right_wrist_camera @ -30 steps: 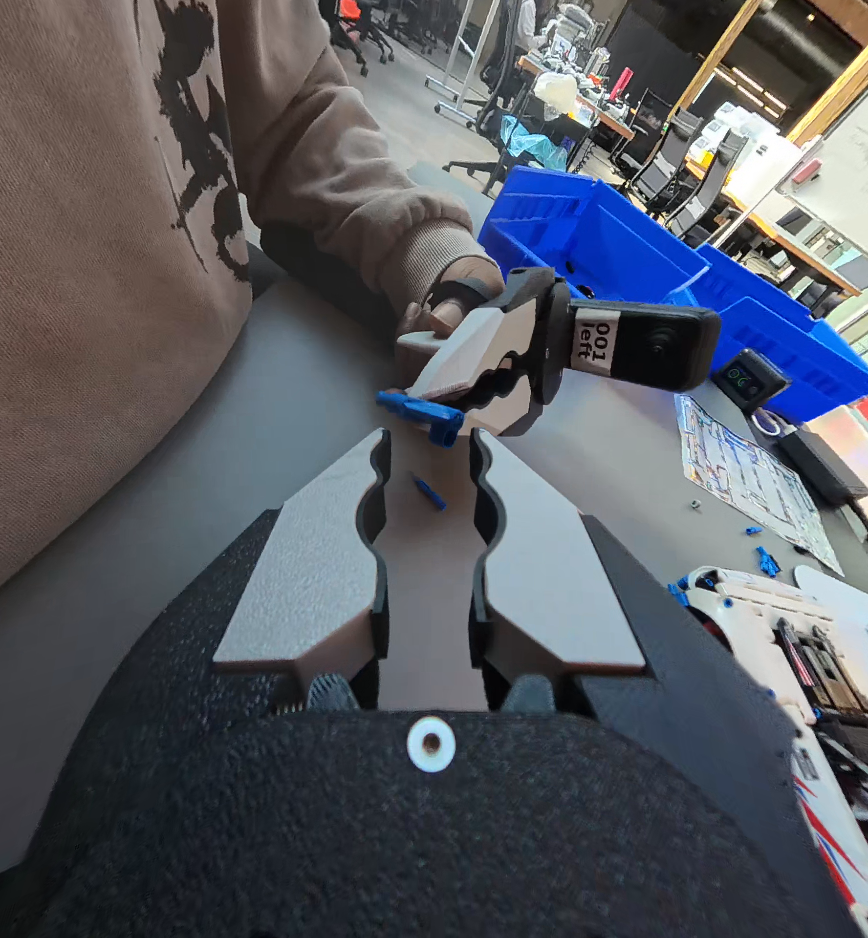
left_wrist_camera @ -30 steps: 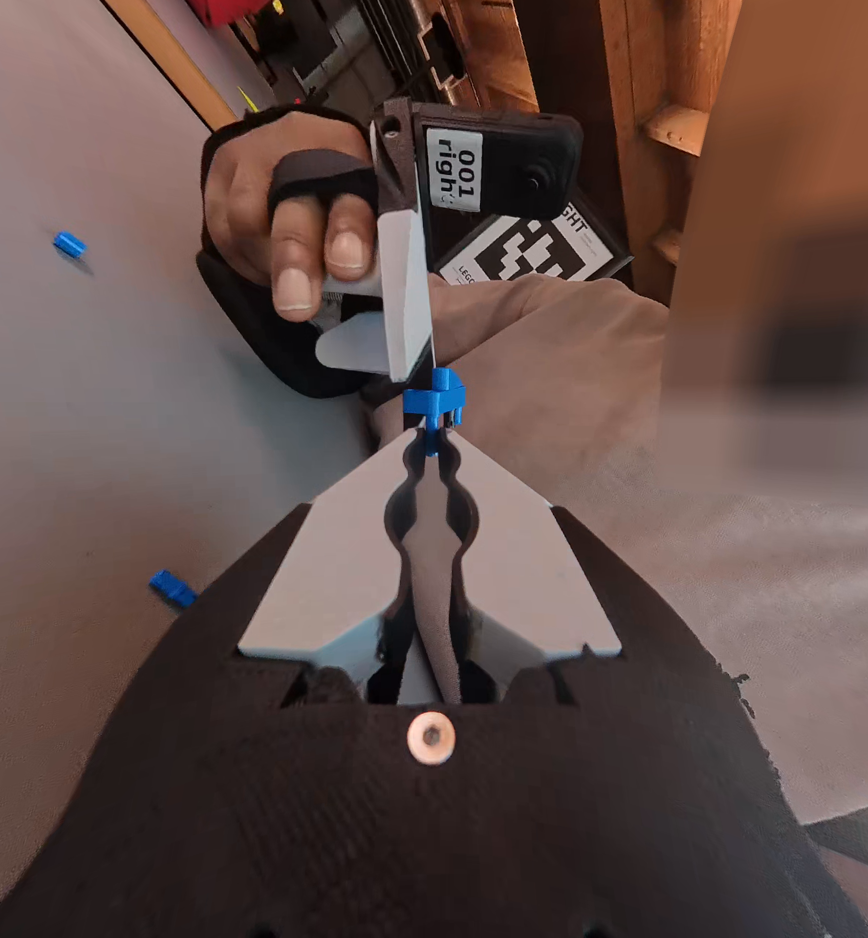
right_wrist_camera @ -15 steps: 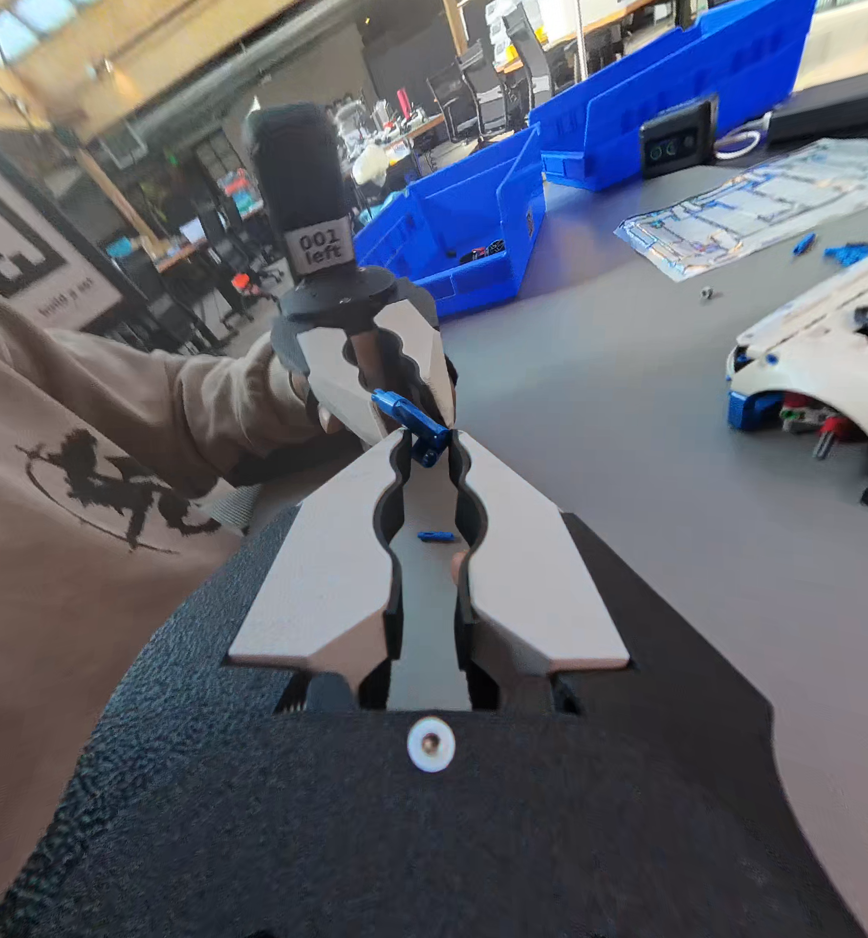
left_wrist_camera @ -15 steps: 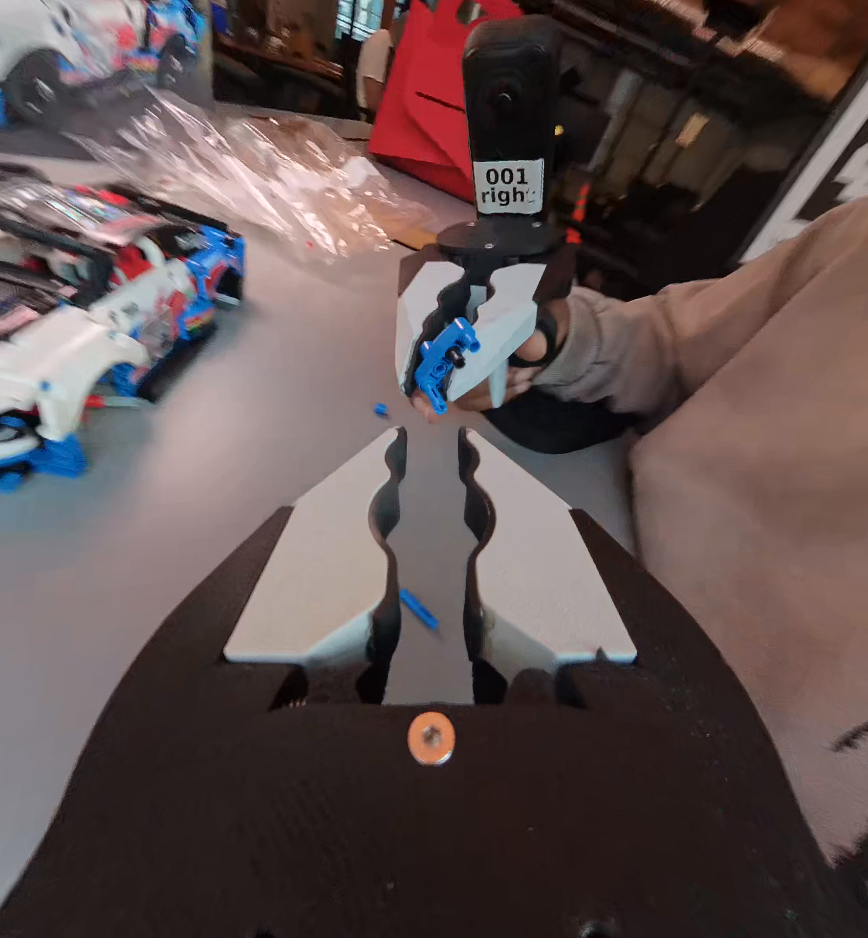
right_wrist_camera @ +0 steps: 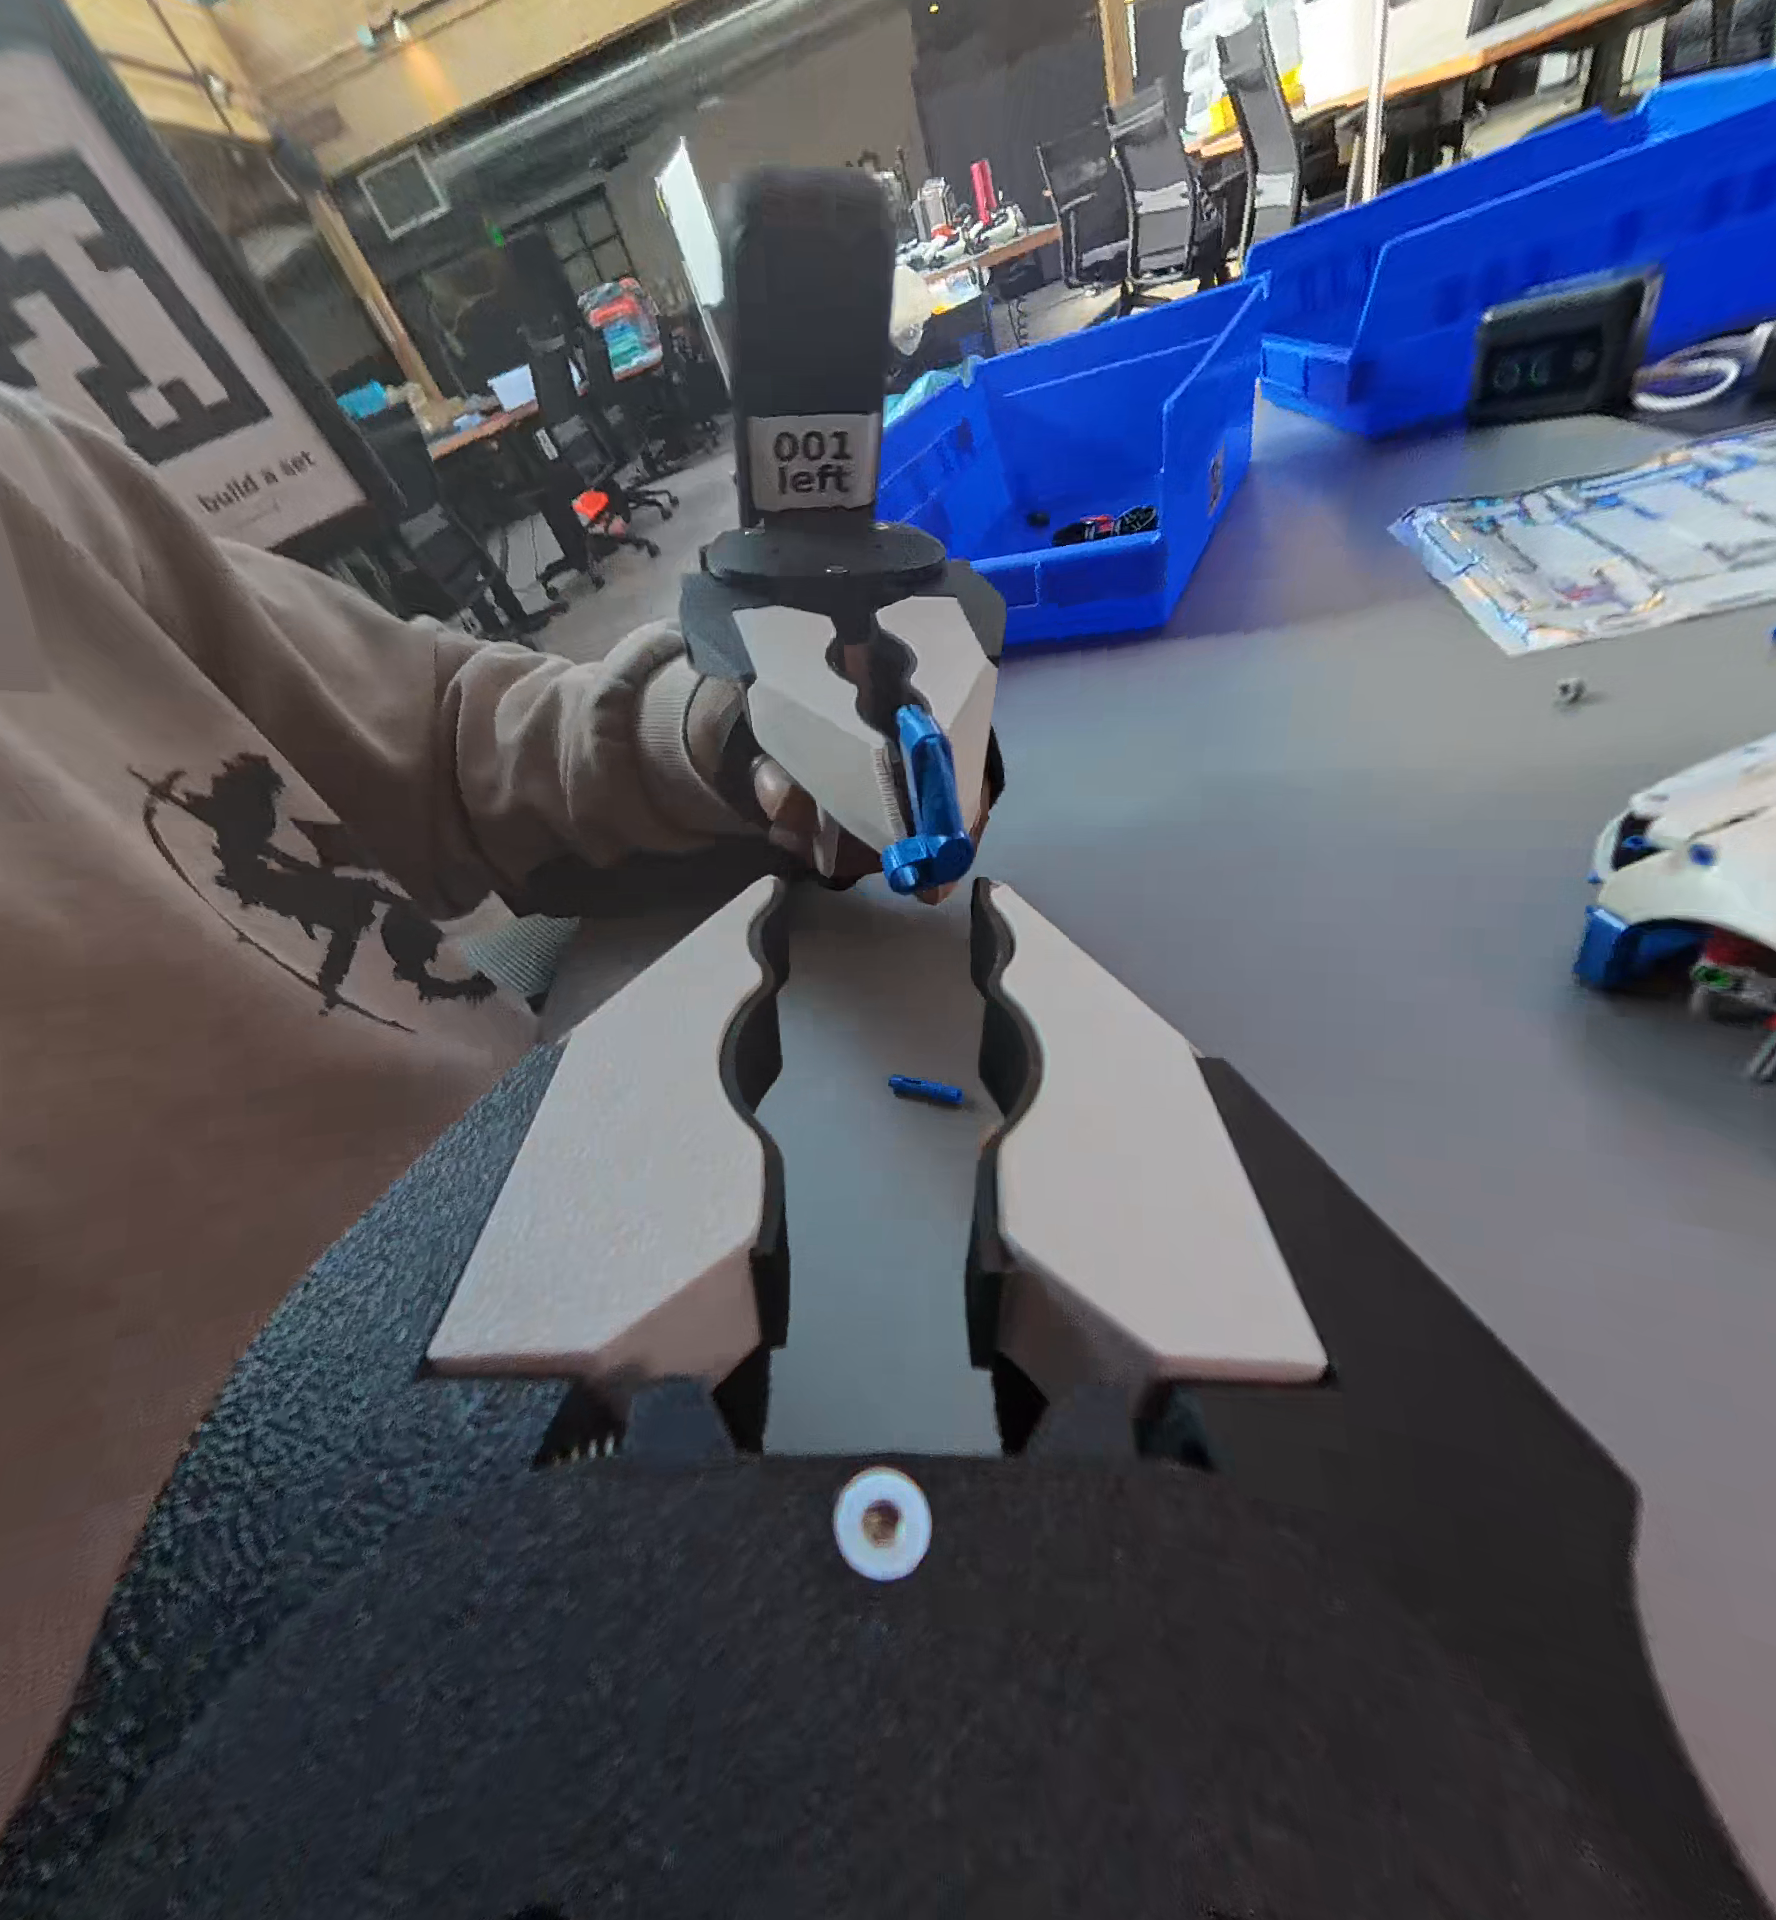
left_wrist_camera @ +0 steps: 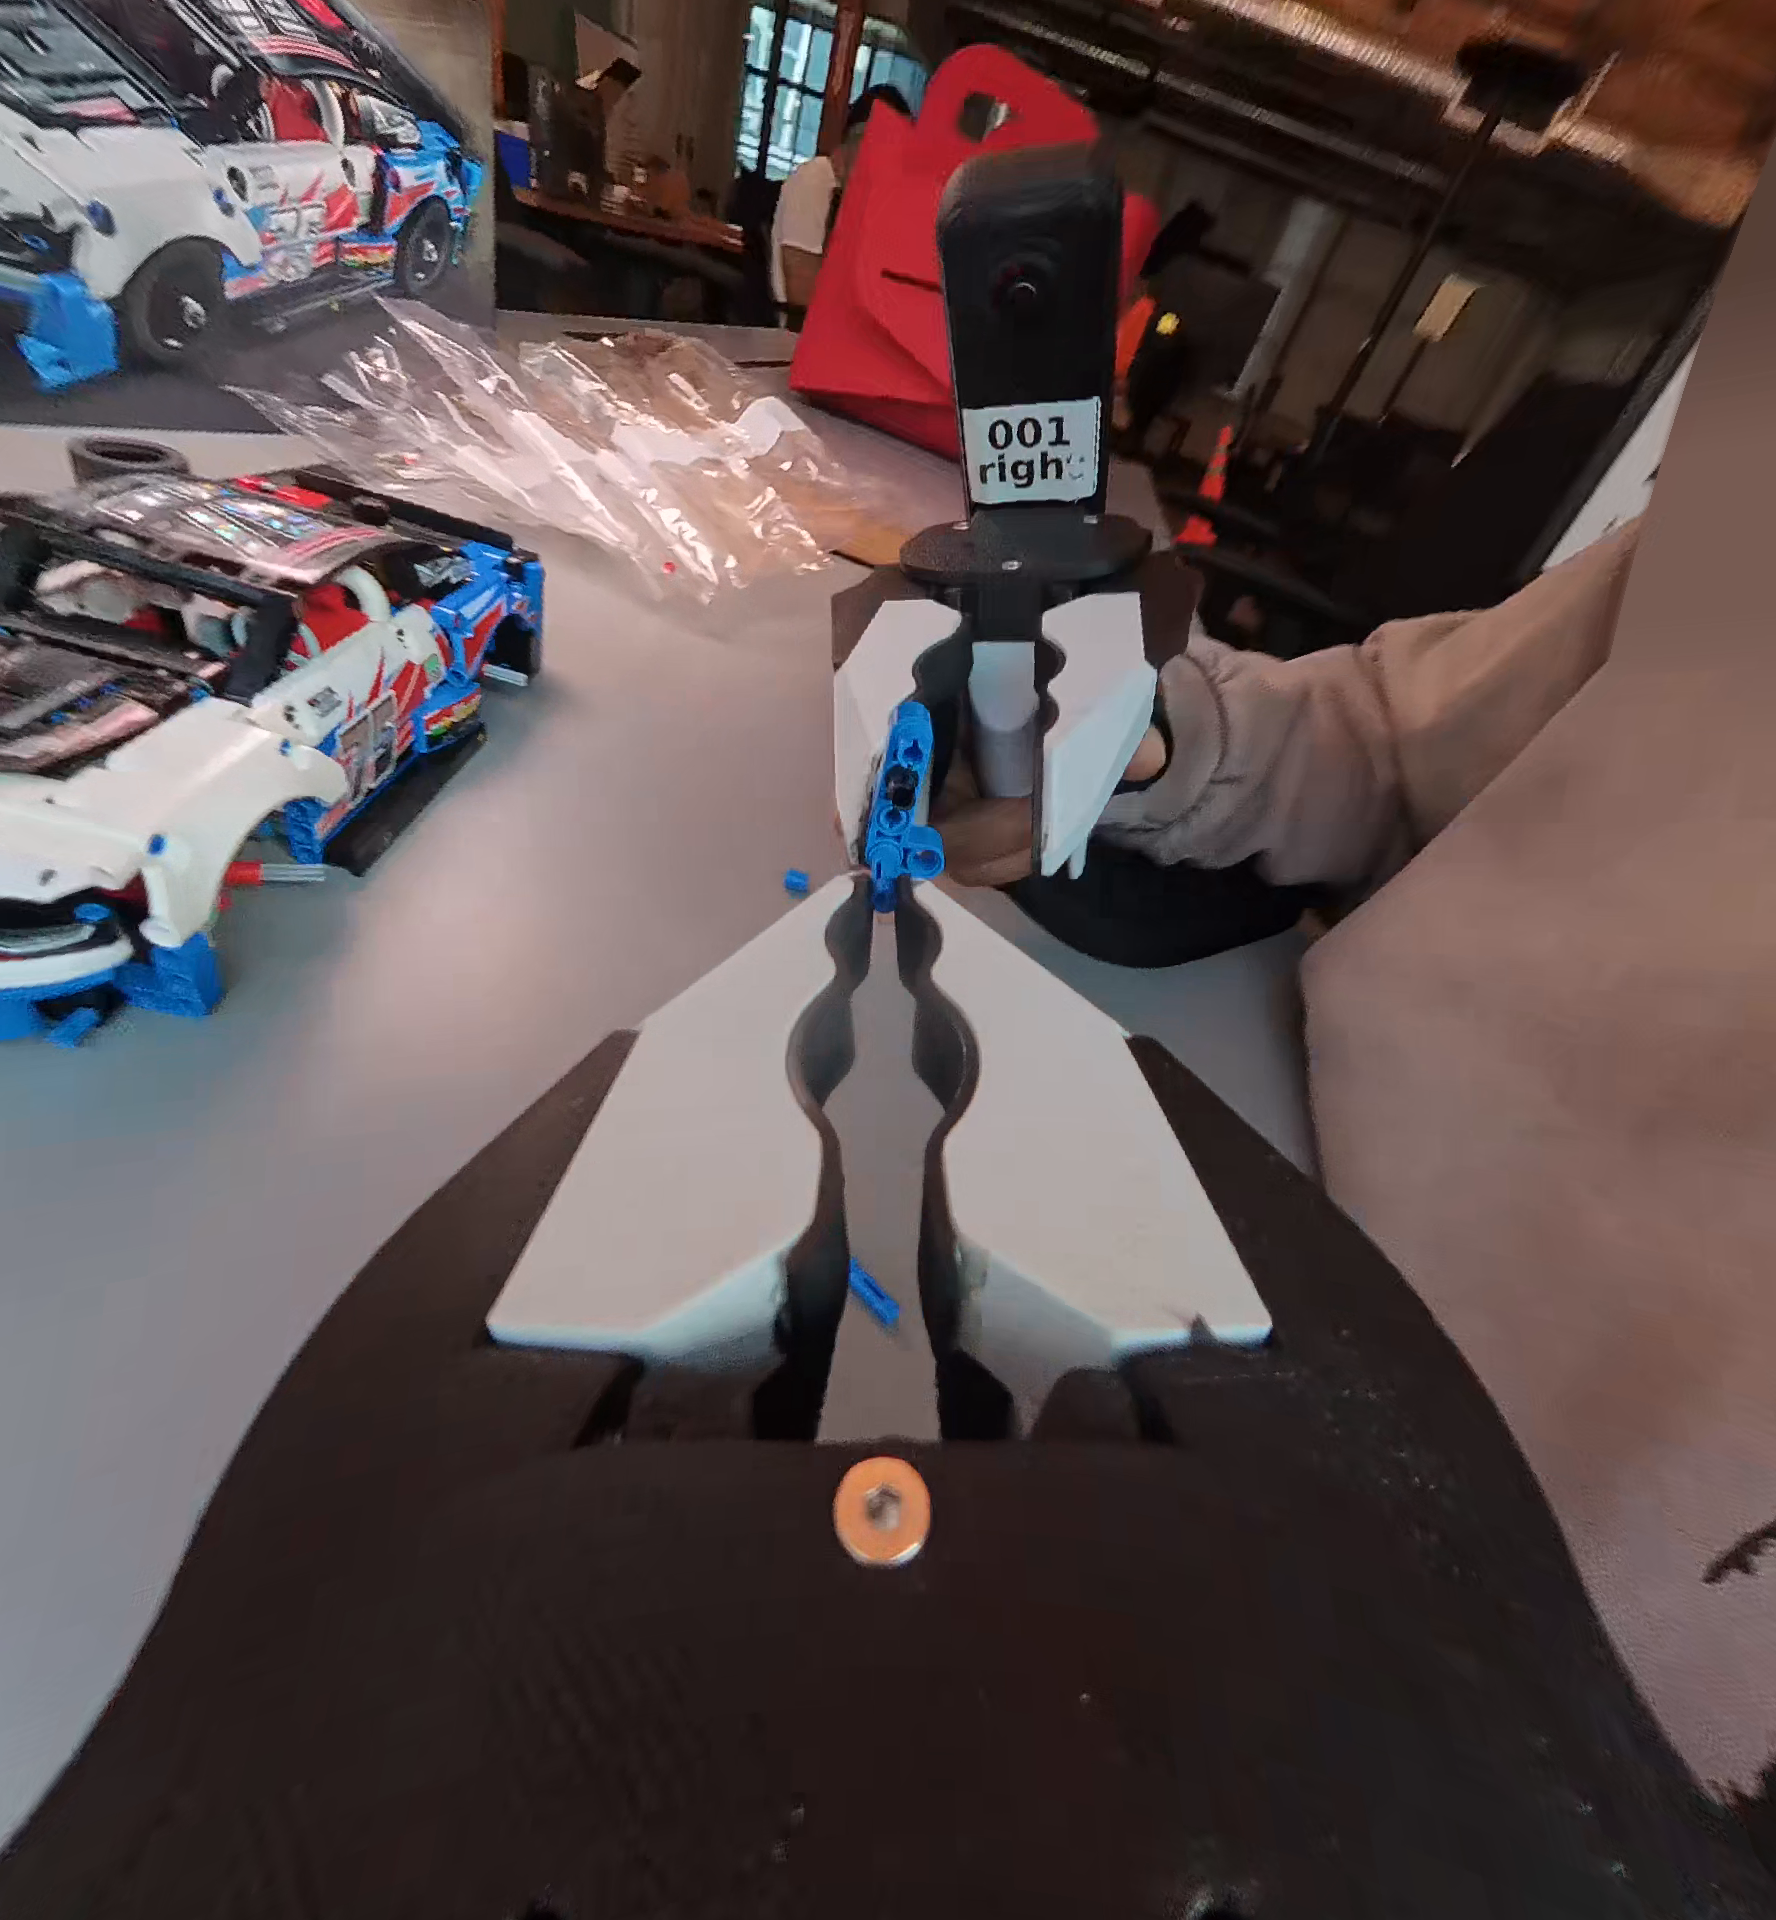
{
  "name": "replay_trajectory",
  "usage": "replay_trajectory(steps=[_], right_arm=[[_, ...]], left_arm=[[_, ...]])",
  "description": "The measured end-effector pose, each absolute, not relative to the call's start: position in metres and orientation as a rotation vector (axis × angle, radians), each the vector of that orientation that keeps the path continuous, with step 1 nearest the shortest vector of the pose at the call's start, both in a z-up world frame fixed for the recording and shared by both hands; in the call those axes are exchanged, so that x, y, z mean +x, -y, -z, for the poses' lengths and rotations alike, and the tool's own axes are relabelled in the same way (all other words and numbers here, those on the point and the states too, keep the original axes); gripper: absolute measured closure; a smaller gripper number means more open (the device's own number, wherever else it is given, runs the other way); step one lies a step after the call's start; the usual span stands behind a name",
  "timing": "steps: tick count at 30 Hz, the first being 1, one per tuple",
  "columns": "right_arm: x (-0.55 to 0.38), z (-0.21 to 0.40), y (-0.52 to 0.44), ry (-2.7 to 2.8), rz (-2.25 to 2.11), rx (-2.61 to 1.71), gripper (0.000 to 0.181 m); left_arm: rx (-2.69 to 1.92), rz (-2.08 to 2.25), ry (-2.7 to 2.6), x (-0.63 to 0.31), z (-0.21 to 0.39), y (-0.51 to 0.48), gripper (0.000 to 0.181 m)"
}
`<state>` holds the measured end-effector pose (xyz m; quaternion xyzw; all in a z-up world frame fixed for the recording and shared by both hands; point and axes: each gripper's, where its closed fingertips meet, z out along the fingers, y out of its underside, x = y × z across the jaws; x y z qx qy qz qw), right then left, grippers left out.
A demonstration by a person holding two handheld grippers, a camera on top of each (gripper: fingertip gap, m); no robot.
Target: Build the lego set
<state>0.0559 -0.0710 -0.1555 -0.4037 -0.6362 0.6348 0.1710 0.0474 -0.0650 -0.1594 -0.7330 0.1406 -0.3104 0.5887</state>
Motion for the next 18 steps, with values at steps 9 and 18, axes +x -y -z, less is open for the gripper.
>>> replay_trajectory(steps=[9, 18], right_arm=[[0.060, 0.146, 0.081, 1.816, -1.707, -0.917, 0.168], [0.066, 0.146, 0.089, 1.860, -1.663, -0.856, 0.168]], left_arm=[[-1.635, 1.043, -0.293, 0.065, 0.151, 0.076, 0.180], [-1.600, 1.072, -0.322, 0.070, 0.146, 0.080, 0.173]])
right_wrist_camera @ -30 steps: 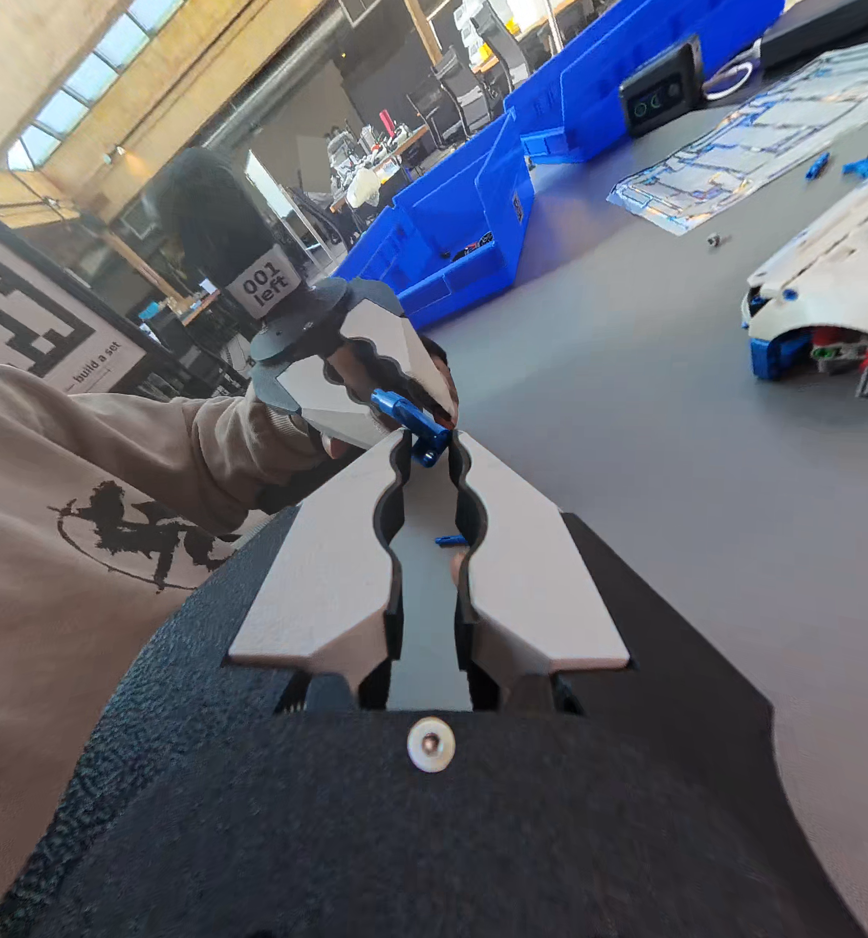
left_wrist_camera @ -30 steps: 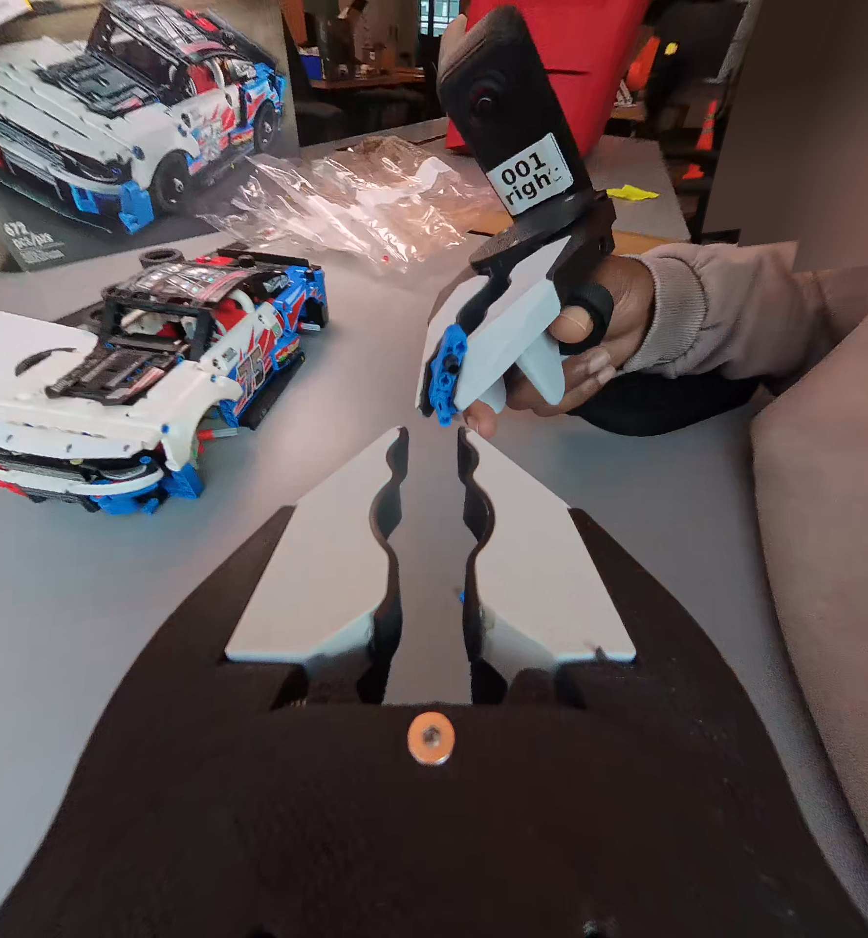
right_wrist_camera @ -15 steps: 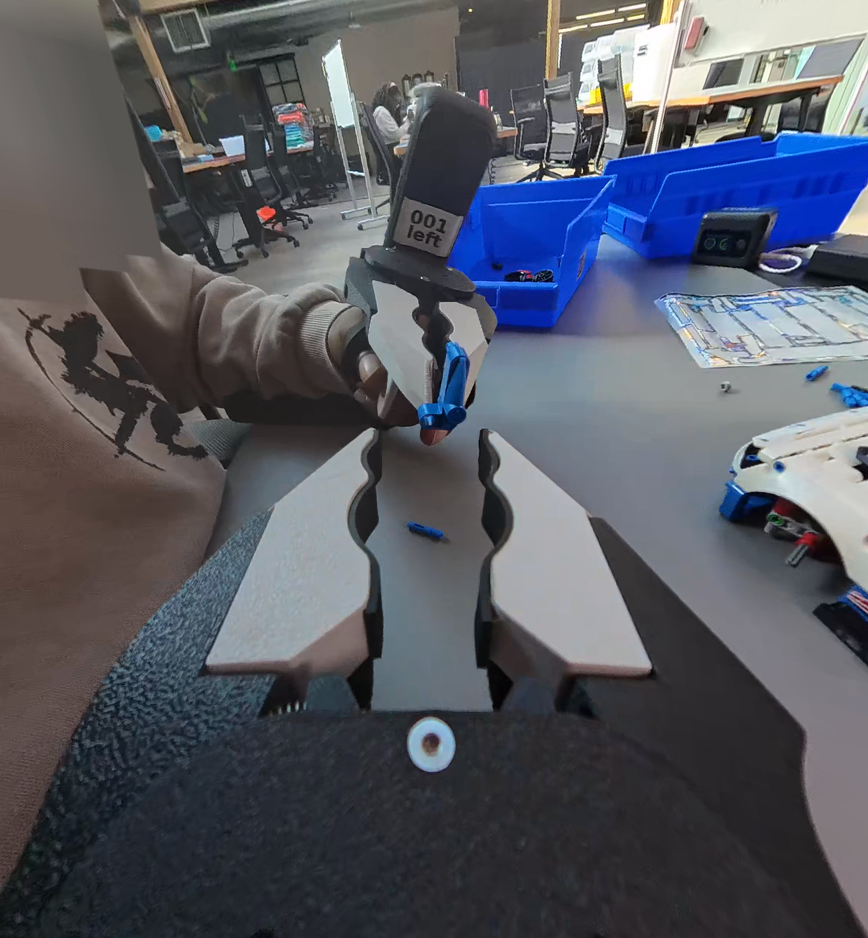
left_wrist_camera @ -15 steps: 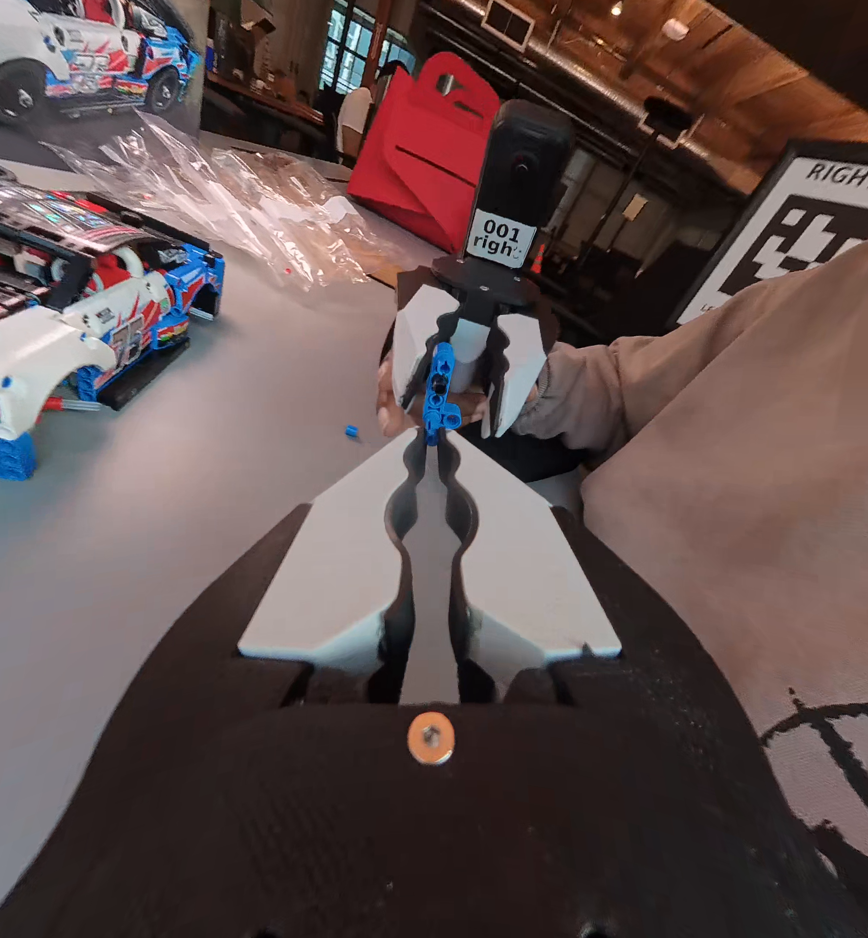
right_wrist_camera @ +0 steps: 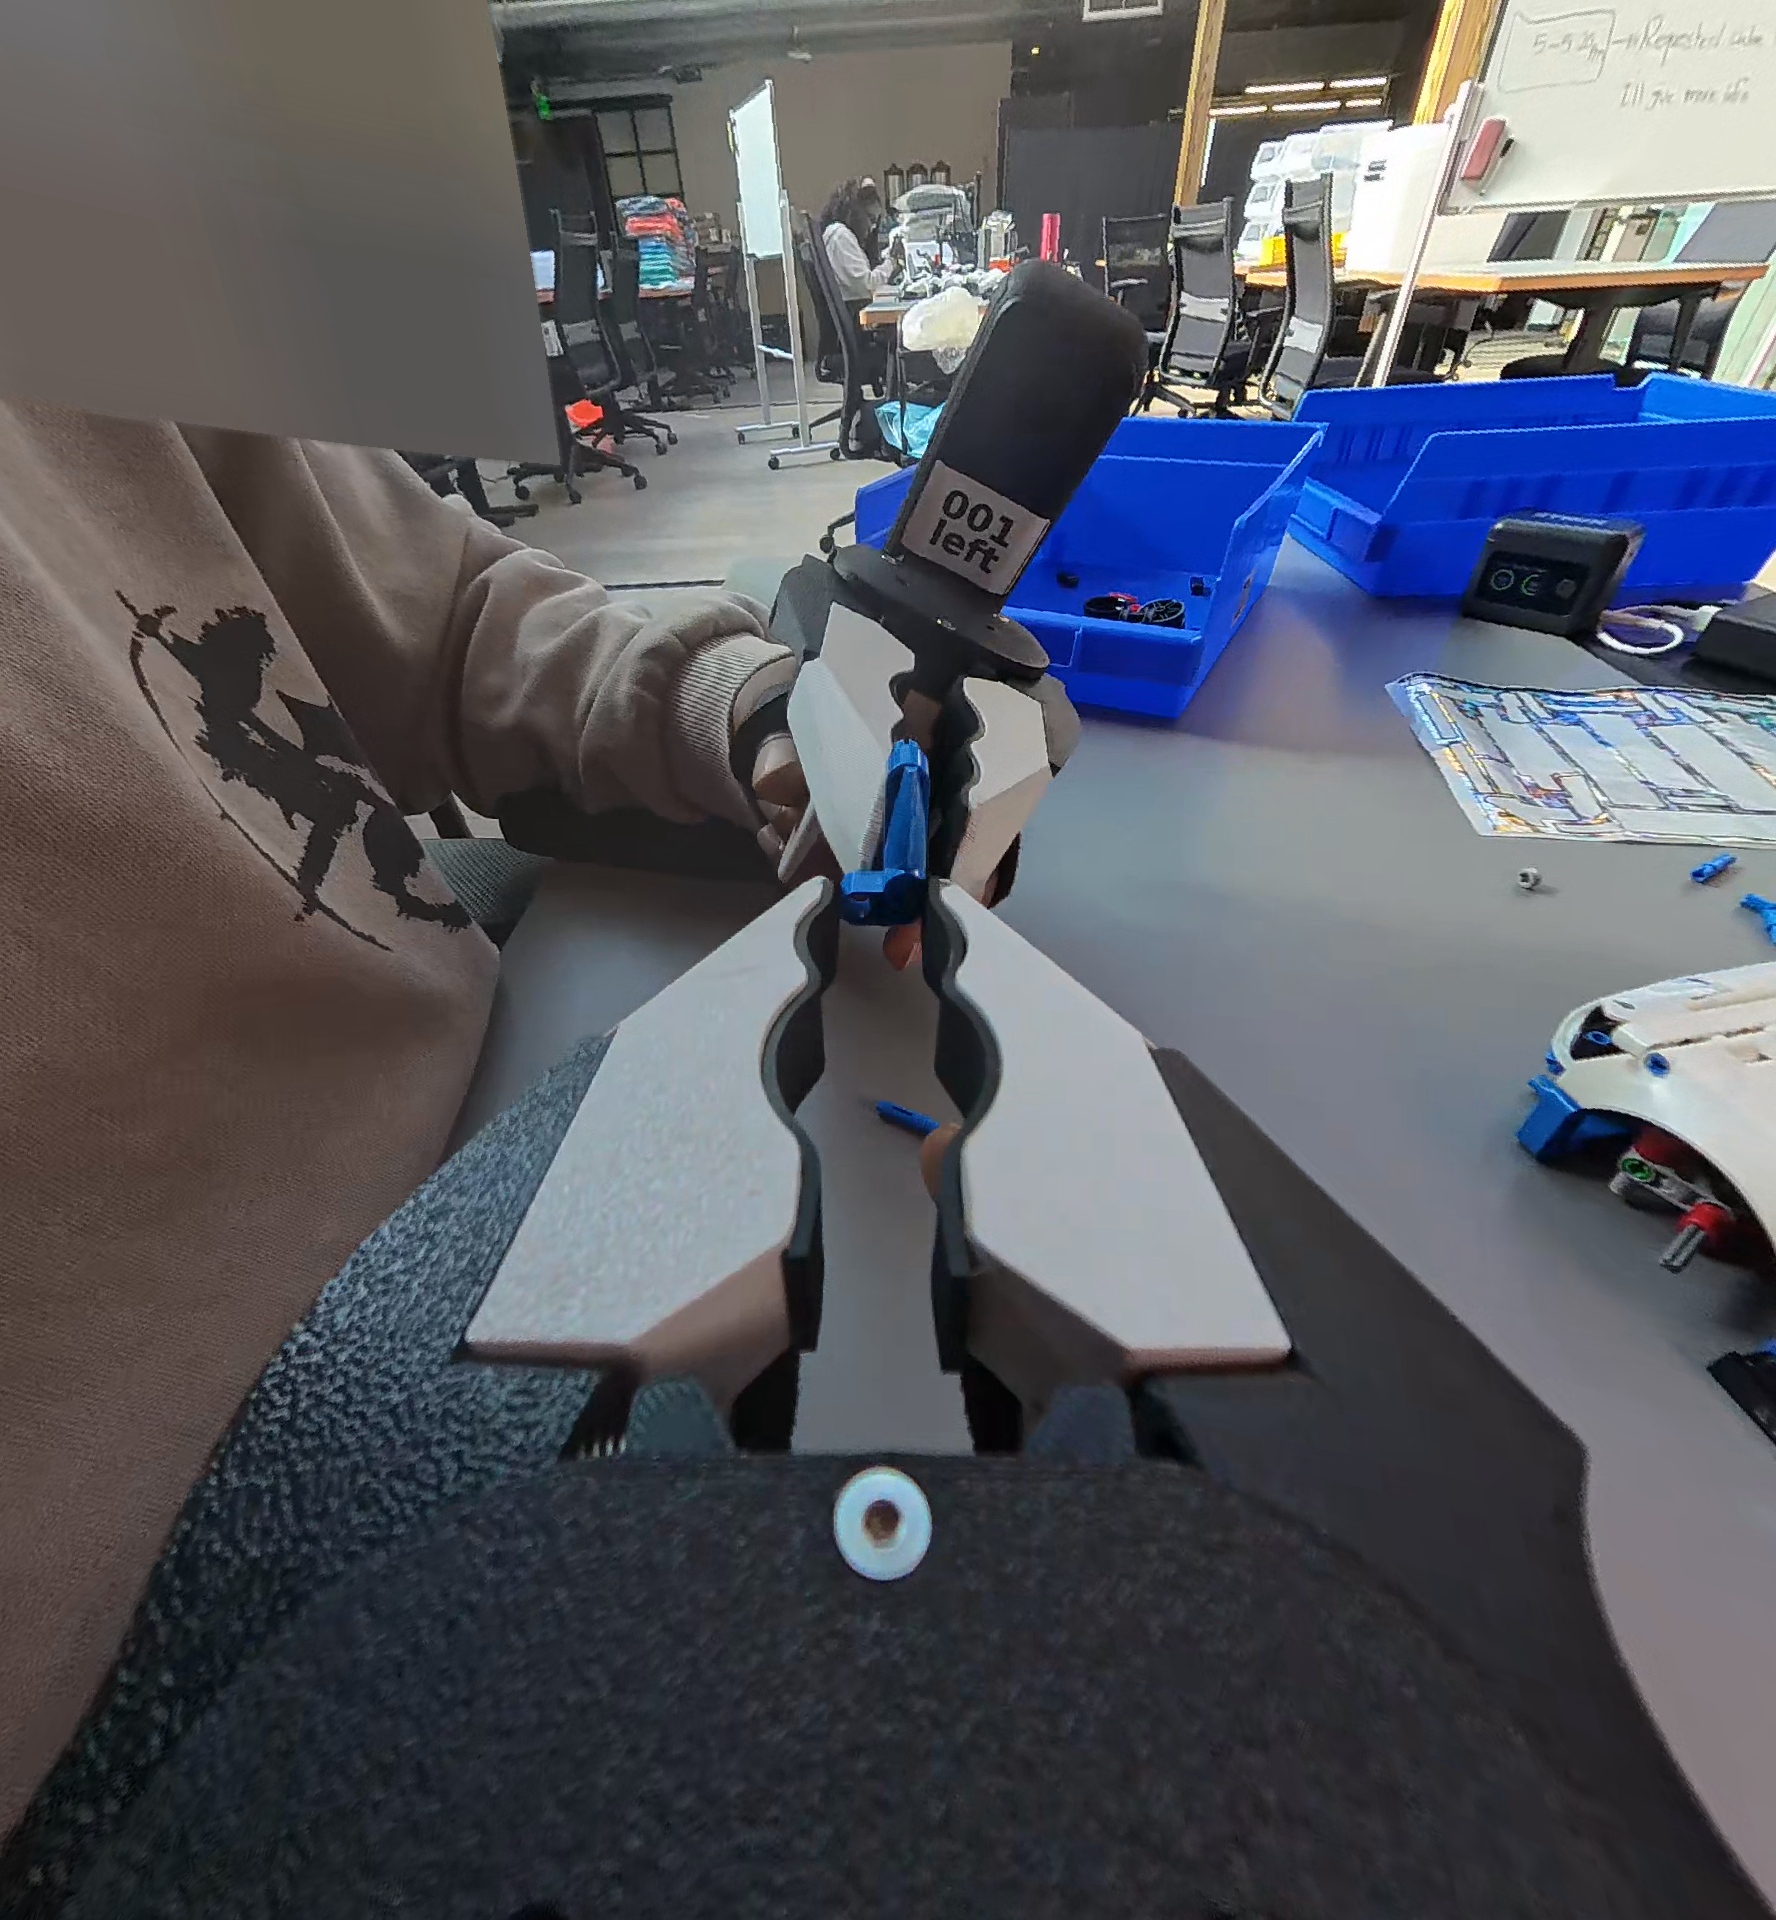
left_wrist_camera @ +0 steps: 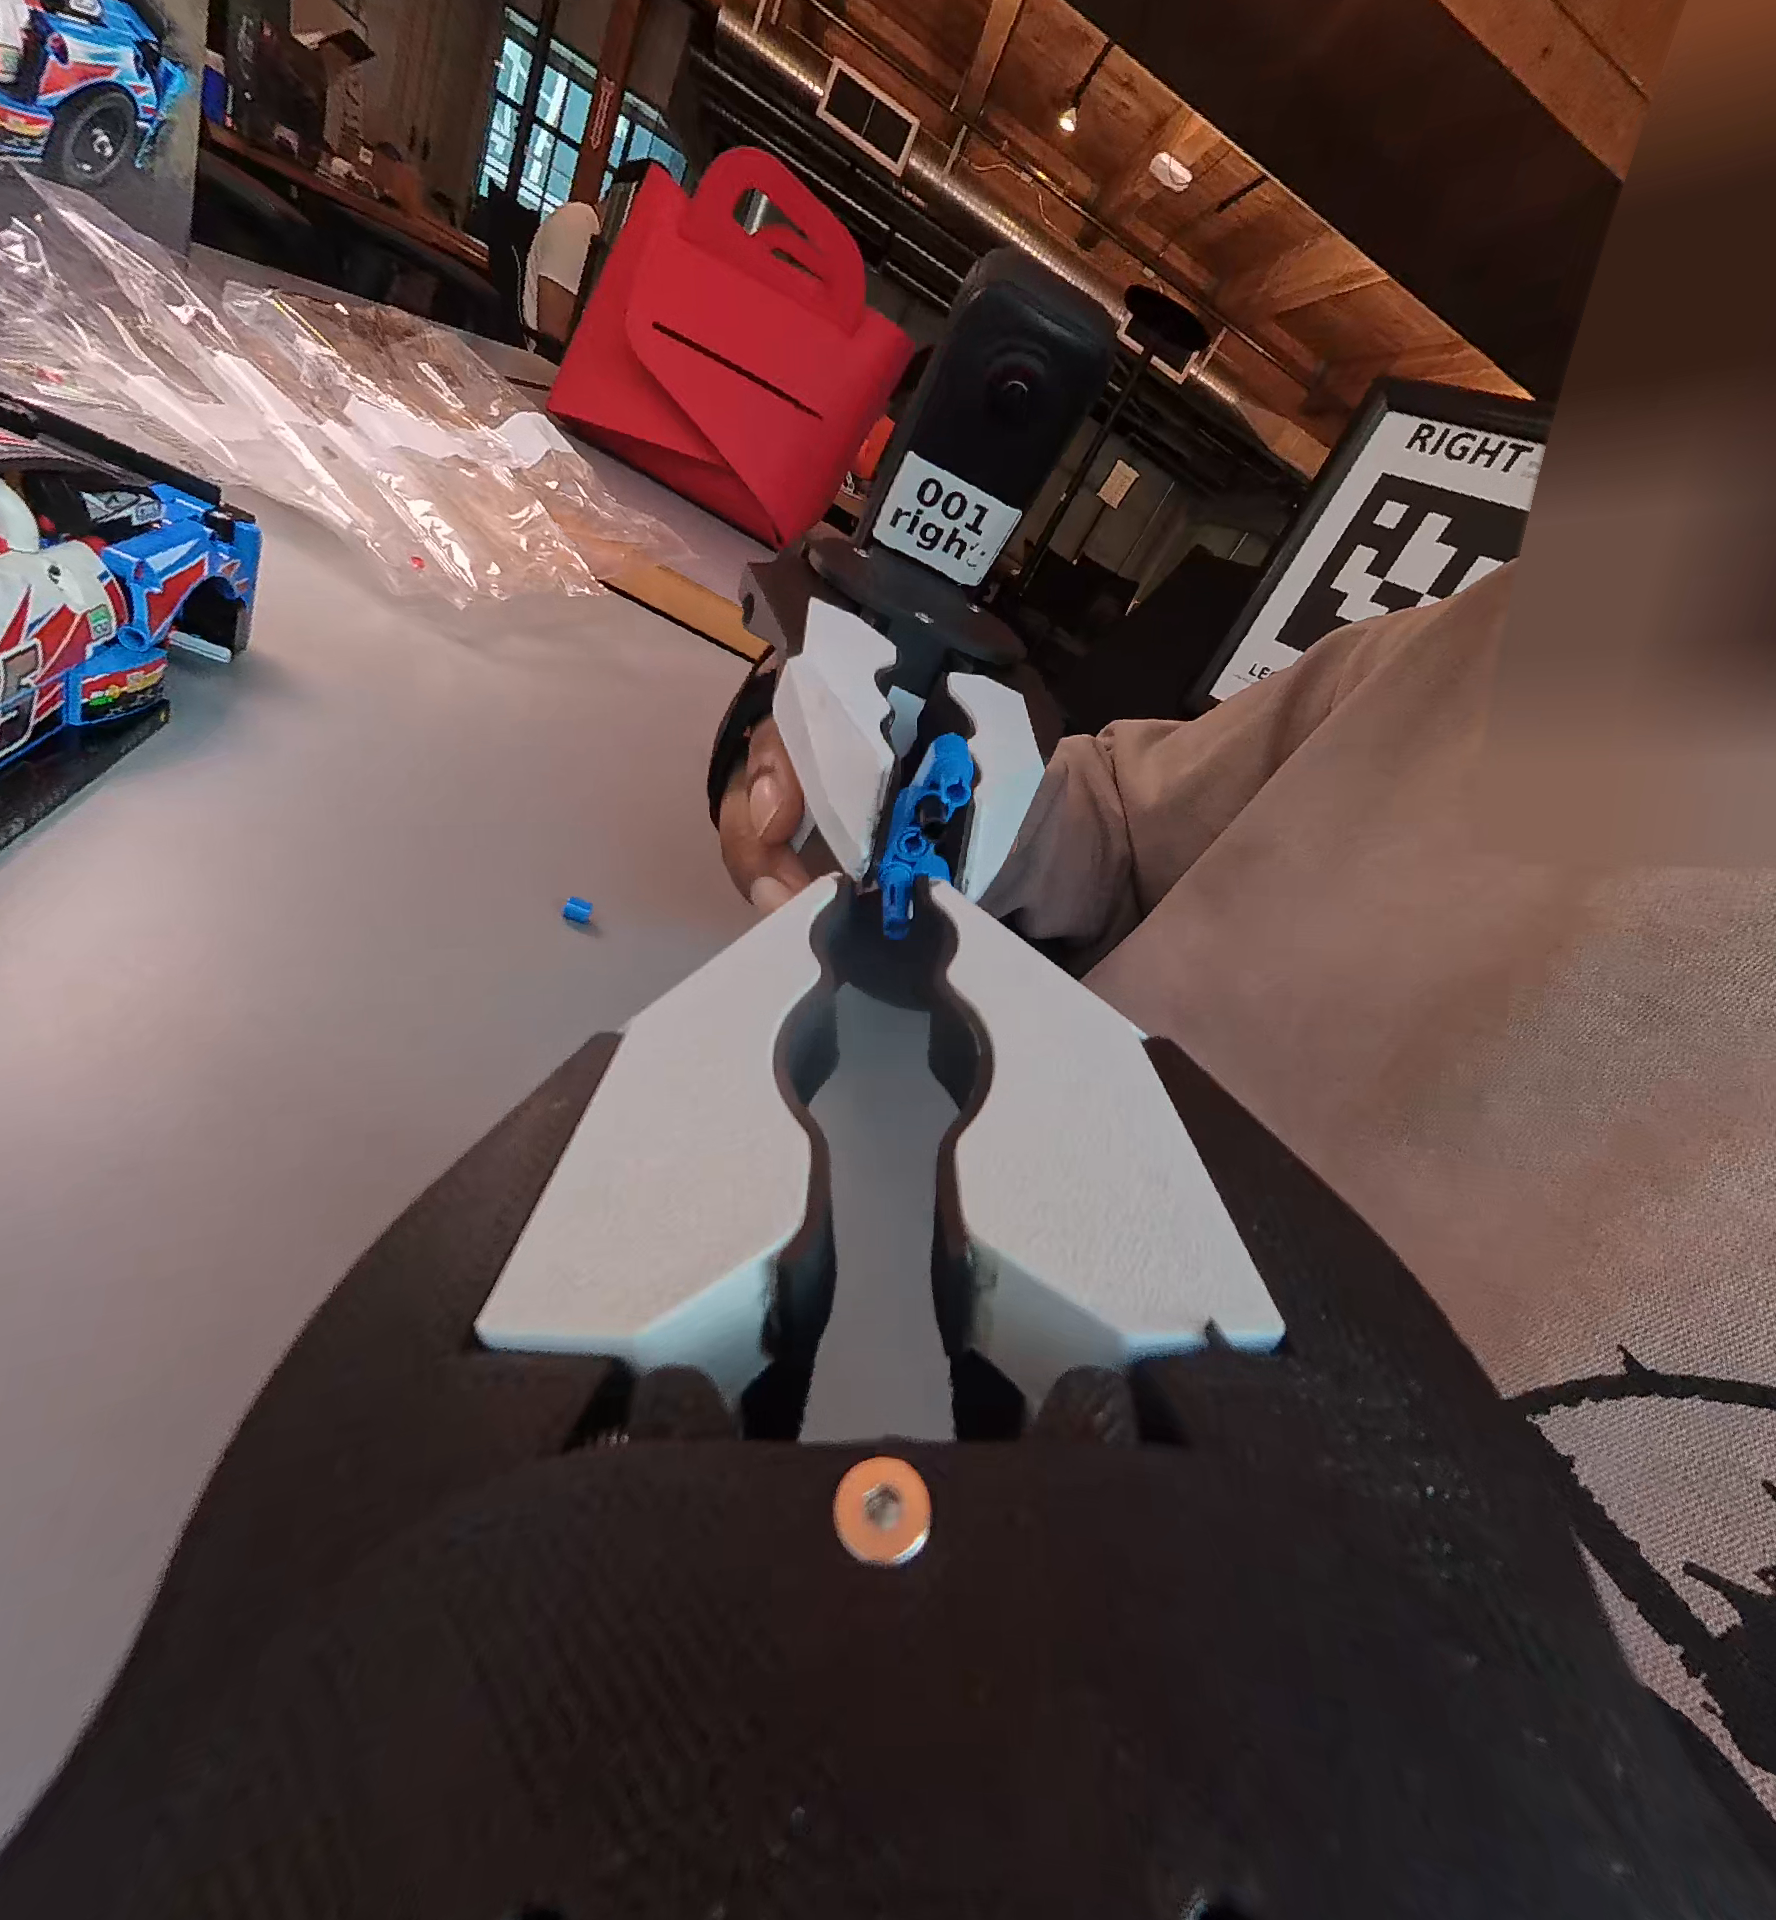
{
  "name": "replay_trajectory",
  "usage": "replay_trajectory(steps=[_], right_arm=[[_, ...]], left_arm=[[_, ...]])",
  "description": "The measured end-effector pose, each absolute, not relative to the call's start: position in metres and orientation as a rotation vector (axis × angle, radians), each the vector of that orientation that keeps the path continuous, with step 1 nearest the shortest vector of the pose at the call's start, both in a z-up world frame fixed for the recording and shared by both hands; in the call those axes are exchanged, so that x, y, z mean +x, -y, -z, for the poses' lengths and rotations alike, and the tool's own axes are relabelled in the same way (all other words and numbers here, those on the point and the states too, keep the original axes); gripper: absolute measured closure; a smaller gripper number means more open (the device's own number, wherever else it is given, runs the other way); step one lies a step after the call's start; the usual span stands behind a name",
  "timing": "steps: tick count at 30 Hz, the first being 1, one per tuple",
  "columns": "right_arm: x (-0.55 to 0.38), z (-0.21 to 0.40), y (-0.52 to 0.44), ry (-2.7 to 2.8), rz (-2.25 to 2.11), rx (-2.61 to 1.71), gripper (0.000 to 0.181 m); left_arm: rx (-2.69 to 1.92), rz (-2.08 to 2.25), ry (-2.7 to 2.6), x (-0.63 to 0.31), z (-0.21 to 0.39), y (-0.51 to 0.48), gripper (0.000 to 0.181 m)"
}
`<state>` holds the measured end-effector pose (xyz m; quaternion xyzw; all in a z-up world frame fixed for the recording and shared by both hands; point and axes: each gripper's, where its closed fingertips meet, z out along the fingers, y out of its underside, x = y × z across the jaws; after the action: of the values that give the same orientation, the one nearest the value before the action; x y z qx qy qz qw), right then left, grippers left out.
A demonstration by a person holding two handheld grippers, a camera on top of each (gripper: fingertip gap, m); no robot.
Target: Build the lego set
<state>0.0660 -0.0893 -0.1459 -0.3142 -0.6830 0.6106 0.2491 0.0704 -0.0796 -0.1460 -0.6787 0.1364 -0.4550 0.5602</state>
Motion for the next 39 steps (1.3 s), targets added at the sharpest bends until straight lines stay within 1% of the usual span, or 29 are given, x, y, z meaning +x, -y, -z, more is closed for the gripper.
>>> replay_trajectory(steps=[4, 5, 9, 12, 15, 18, 21, 24, 30, 31, 34, 39], right_arm=[[0.066, 0.147, 0.089, 1.858, -1.672, -0.874, 0.169], [0.065, 0.147, 0.087, 1.849, -1.671, -0.882, 0.169], [0.060, 0.152, 0.076, 1.870, -1.589, -0.912, 0.165], [0.063, 0.191, 0.075, 2.170, -1.369, -0.888, 0.165], [0.058, 0.226, 0.082, 2.399, -1.130, -0.895, 0.167], [0.057, 0.250, 0.092, 2.613, -0.935, -1.104, 0.165], [0.057, 0.256, 0.097, 2.690, -0.848, -1.230, 0.162], [0.053, 0.257, 0.104, 2.688, -0.844, -1.275, 0.158], [0.038, 0.258, 0.115, 2.604, -0.797, -1.299, 0.158], [0.037, 0.258, 0.116, 2.596, -0.779, -1.288, 0.159], [0.034, 0.260, 0.113, 2.555, -0.704, -1.225, 0.171], [0.035, 0.260, 0.110, 2.485, -0.748, -1.189, 0.173]], left_arm=[[-1.615, 1.049, -0.335, 0.071, 0.148, 0.079, 0.176], [-1.618, 1.036, -0.345, 0.070, 0.148, 0.080, 0.179], [-1.604, 0.995, -0.318, 0.056, 0.141, 0.077, 0.179], [-1.577, 0.920, -0.230, 0.020, 0.132, 0.075, 0.179], [-1.607, 0.803, -0.097, -0.014, 0.141, 0.067, 0.179], [-1.607, 0.743, 0.025, -0.036, 0.147, 0.061, 0.179], [-1.608, 0.699, 0.034, -0.043, 0.146, 0.062, 0.179], [-1.595, 0.690, 0.030, -0.041, 0.140, 0.065, 0.179], [-1.572, 0.695, 0.031, -0.038, 0.130, 0.069, 0.179], [-1.566, 0.694, 0.032, -0.038, 0.129, 0.070, 0.179], [-1.557, 0.684, 0.021, -0.038, 0.124, 0.072, 0.179], [-1.548, 0.681, 0.000, -0.034, 0.119, 0.076, 0.179]])
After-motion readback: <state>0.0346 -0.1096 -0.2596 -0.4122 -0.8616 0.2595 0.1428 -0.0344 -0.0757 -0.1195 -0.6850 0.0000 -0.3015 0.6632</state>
